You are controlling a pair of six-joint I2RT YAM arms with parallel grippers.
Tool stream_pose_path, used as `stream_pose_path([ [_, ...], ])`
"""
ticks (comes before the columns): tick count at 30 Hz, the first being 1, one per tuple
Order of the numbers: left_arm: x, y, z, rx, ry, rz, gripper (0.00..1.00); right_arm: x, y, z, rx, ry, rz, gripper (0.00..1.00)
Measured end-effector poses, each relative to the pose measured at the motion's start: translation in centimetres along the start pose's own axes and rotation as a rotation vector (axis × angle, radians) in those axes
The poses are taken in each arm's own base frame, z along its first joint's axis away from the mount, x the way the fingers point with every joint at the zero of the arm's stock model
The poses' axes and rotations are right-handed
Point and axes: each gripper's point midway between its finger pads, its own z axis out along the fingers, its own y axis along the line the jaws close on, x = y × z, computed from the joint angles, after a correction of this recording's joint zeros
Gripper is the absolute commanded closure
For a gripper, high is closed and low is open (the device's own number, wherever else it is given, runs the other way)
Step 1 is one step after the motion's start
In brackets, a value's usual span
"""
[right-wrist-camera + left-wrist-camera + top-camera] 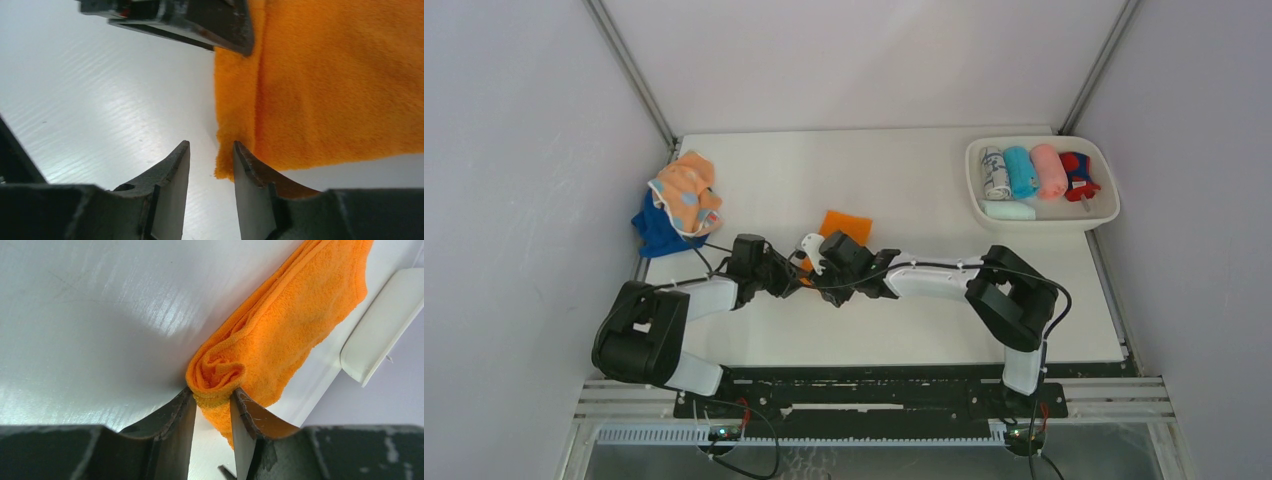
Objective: Roll the towels
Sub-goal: Roll the towel at the center of the board.
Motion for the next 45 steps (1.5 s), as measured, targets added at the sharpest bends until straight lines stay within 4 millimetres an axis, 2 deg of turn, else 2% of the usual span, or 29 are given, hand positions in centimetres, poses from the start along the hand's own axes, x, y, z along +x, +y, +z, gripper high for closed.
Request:
stream_pose_path([
  [5, 0.0, 0.0, 0.0, -0.001, 0.001, 0.0, 0.62, 0.4, -1.5, 0.0, 0.054, 0.01, -0.007, 0.66],
  [13, 0.0, 0.0, 0.1, -0.003, 0.003, 0.001, 0.62, 2.3, -3.2, 0.0, 0.071, 0.047, 0.029, 0.63],
  [20, 0.0, -0.1, 0.1, -0.004, 0.007, 0.007, 0.62, 2.7, -3.5, 0.3, 0.077, 0.057, 0.034, 0.63],
  [25, 0.0, -0.1, 0.1, -0.006, 0.008, 0.008, 0.62, 2.1, -3.6, -0.6, 0.086, 0.041, 0.021, 0.59],
  [30, 0.0, -0.2, 0.1, -0.008, 0.01, 0.007, 0.62, -0.3, -3.1, -2.6, 0.106, -0.029, -0.053, 0.54],
  [33, 0.0, -0.2, 0.1, -0.009, 0.012, 0.014, 0.62, -1.2, -2.0, -2.8, 0.118, -0.055, -0.126, 0.52],
  [36, 0.0, -0.2, 0.1, -0.01, 0.013, 0.014, 0.62, -1.3, -0.2, -2.5, 0.12, -0.057, -0.226, 0.51],
  [40, 0.0, -0.2, 0.1, -0.01, 0.013, 0.014, 0.62, -1.4, 1.2, -1.8, 0.13, -0.06, -0.326, 0.51],
  [45, 0.0, -0.2, 0.1, -0.011, 0.014, 0.014, 0.62, 0.1, 0.7, -0.2, 0.154, -0.011, -0.373, 0.51],
])
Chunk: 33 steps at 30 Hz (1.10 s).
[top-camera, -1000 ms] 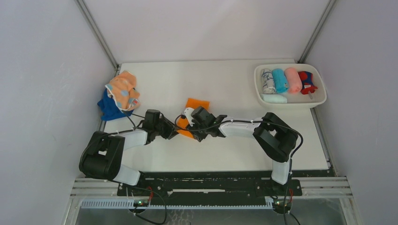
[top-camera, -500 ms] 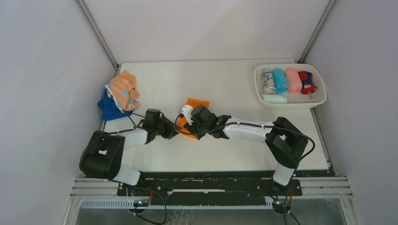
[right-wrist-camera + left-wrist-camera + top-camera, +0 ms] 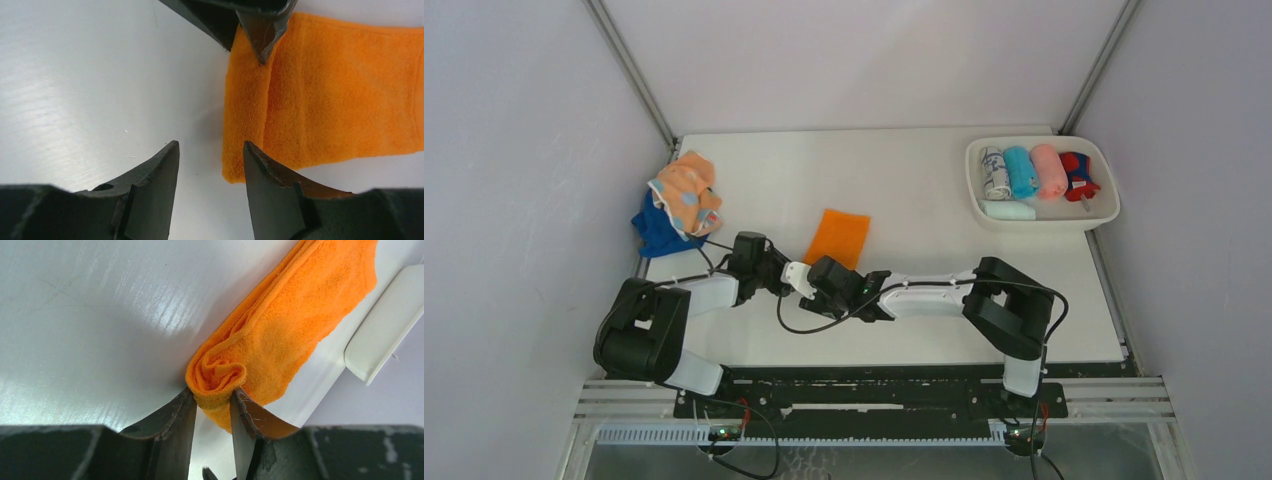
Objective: Roll the towels
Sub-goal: Roll the towel at the center of the board.
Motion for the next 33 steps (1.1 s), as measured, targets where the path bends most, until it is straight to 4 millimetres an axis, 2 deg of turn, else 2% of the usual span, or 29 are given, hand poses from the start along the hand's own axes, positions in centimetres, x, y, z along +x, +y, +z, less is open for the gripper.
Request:
stream_pose_path([
  [5, 0.0, 0.0, 0.0, 0.0, 0.0, 0.0, 0.62, 1.5, -0.3, 1.0, 0.018, 0.047, -0.018, 0.51],
  [33, 0.0, 0.0, 0.0, 0.002, 0.0, 0.007, 0.63, 2.9, -2.8, 2.0, 0.074, 0.077, 0.006, 0.52],
])
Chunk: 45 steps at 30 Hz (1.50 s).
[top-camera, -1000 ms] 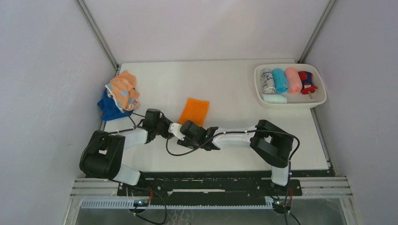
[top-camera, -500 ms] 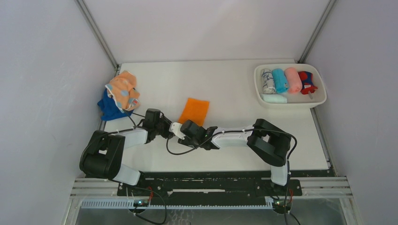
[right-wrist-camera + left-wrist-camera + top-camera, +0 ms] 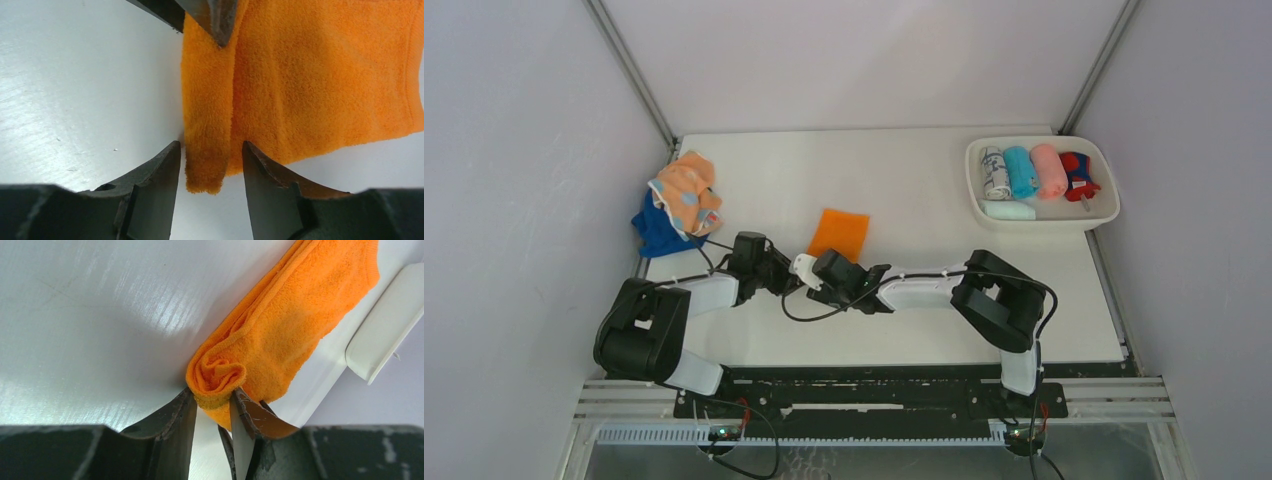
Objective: Roll the towels
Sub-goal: Roll the towel at the center of the board.
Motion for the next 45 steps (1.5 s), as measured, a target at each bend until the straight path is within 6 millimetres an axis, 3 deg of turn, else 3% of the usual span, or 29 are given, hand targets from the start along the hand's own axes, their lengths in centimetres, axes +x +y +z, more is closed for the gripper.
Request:
stream_pose_path([
  [5, 0.0, 0.0, 0.0, -0.001, 0.001, 0.0, 0.63, 0.1, -0.3, 0.3, -0.004, 0.001, 0.008, 0.58],
  [11, 0.0, -0.1, 0.0, -0.007, 0.002, 0.0, 0.63, -0.4, 0.1, 0.9, -0.033, -0.014, 0.014, 0.8],
  [17, -0.1, 0.3, -0.5, -0.027, -0.006, 0.007, 0.63, -0.5, 1.1, 0.8, -0.183, -0.033, 0.109, 1.0],
  [23, 0.2, 1.1, -1.3, -0.061, -0.01, 0.015, 0.59, -1.0, 2.5, -0.2, -0.446, -0.066, 0.373, 1.0],
  [32, 0.7, 2.0, -3.4, -0.045, -0.046, 0.01, 0.36, -0.9, 3.4, -0.3, -0.827, -0.031, 0.893, 1.0],
  [38, 1.1, 2.9, -4.9, -0.036, -0.073, -0.004, 0.3, -0.1, 3.5, -0.6, -0.952, -0.011, 1.134, 1.0],
  [45, 1.5, 2.3, -4.6, 0.001, -0.059, -0.013, 0.29, 0.0, 3.5, -0.7, -1.027, 0.008, 1.256, 1.0],
])
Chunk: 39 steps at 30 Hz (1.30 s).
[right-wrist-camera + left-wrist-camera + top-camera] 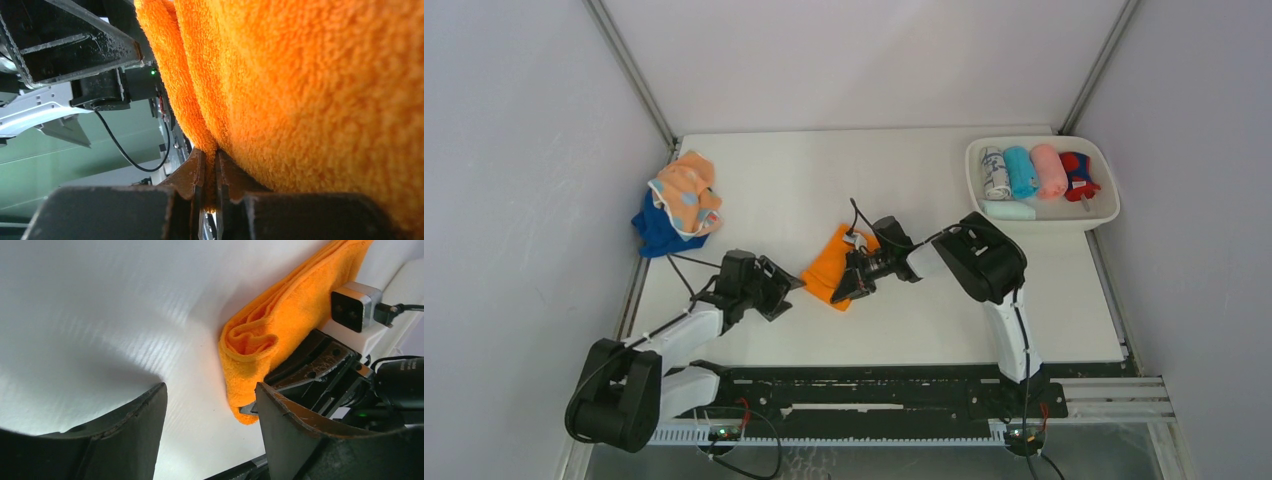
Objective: Roll the towels
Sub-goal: Roll the towel at the center of the board.
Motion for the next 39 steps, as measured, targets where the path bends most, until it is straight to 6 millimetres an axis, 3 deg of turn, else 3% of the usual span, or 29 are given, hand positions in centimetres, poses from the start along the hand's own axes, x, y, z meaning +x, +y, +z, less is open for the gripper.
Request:
stream_pose_path([
  [5, 0.3, -1.0, 0.8, 0.042, 0.014, 0.01, 0.3, -0.1, 0.1, 0.0, -0.017, 0.002, 0.038, 1.0],
  [10, 0.2, -1.8, 1.9, 0.074, 0.026, 0.001, 0.41, -0.2, 0.1, 0.0, -0.021, 0.001, 0.05, 1.0],
  [18, 0.6, -1.9, 3.4, 0.079, 0.045, 0.002, 0.71, -0.2, 0.1, 0.0, -0.021, 0.001, 0.053, 1.0],
  [23, 0.5, -1.6, 3.7, 0.052, 0.042, 0.01, 0.99, -0.2, 0.1, 0.0, -0.001, -0.008, 0.032, 0.88],
  [31, -0.1, -0.8, 2.7, -0.078, 0.009, 0.074, 1.0, 0.1, 1.6, -1.0, 0.145, -0.069, -0.154, 0.69],
  [39, -1.2, 0.9, 1.0, -0.254, -0.022, 0.124, 1.0, 0.6, 4.7, -1.8, 0.43, -0.151, -0.586, 0.51],
])
